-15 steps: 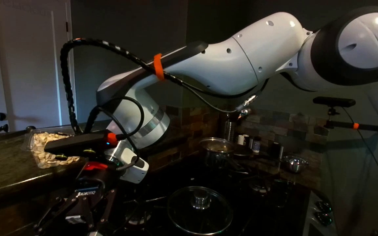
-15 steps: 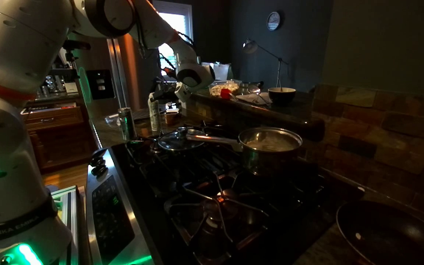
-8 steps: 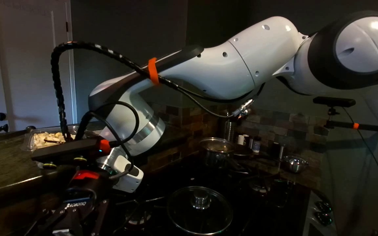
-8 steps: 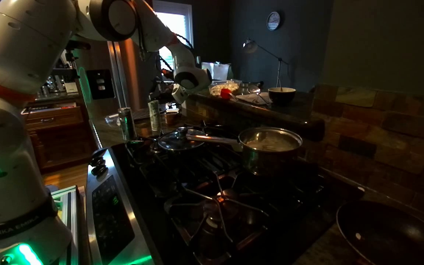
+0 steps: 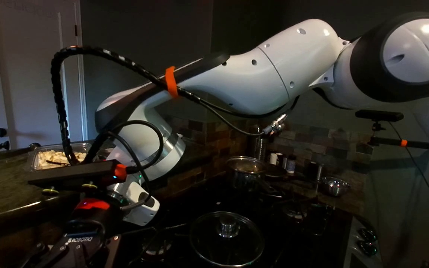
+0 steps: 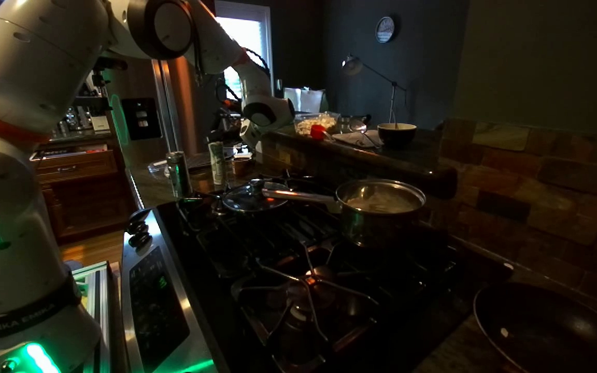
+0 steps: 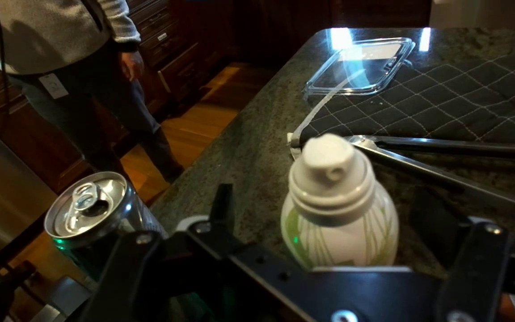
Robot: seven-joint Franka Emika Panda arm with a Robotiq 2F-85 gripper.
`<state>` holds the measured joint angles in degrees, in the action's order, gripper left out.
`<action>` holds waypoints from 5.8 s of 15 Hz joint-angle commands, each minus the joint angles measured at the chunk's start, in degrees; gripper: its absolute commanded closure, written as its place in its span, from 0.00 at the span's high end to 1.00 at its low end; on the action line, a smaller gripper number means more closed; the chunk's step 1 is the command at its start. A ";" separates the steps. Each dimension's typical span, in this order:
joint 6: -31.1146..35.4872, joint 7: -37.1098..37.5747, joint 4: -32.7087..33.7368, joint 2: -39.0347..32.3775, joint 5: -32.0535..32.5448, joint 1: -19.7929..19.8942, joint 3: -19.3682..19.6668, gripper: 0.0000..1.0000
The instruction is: Put the white bottle on the top counter
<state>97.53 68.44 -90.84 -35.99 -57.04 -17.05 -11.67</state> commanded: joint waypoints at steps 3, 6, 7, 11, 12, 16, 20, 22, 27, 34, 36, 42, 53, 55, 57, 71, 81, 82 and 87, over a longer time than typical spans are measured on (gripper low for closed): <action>0.90 -4.38 0.23 -1.33 -0.73 -0.68 0.34 1.00; 1.52 -6.21 0.34 -1.61 -0.65 -0.83 0.48 1.00; 1.65 -6.73 0.35 -1.66 -0.65 -0.86 0.52 0.93; 1.54 -7.74 0.54 -1.84 -0.35 -0.96 0.69 0.62; 1.60 -8.01 0.53 -1.80 -0.33 -0.99 0.72 0.54; 1.81 -9.20 -0.69 -0.43 -0.66 -0.63 0.78 0.34; 6.28 -15.31 -10.36 8.38 -4.70 0.78 0.56 0.34; 11.33 -16.98 -15.27 12.70 -7.96 0.74 0.74 0.34; 27.16 -18.37 -29.29 23.90 -19.32 -0.17 -0.54 0.34; 28.23 -18.47 -31.11 26.45 -21.02 0.65 -1.26 0.34; 29.50 -19.71 -30.91 28.70 -25.66 1.85 -0.74 0.34; 31.81 -14.75 -36.24 39.34 -30.80 4.42 0.45 0.34; 42.20 -5.22 -40.34 47.85 -32.90 7.48 1.38 0.34; 43.90 -2.91 -41.33 49.88 -32.05 9.62 3.21 0.34; 46.49 -1.23 -41.94 51.60 -31.71 11.78 4.79 0.34; 65.54 2.49 -26.90 39.77 -43.62 17.68 9.87 0.34; 69.80 -5.66 -16.38 31.48 -56.37 19.12 11.74 0.34; 69.50 -6.35 -15.26 30.84 -57.47 19.19 11.85 0.34; 70.58 -5.06 -10.18 25.87 -56.77 19.16 12.70 0.34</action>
<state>165.42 63.11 -105.02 -6.14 -113.32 2.38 0.66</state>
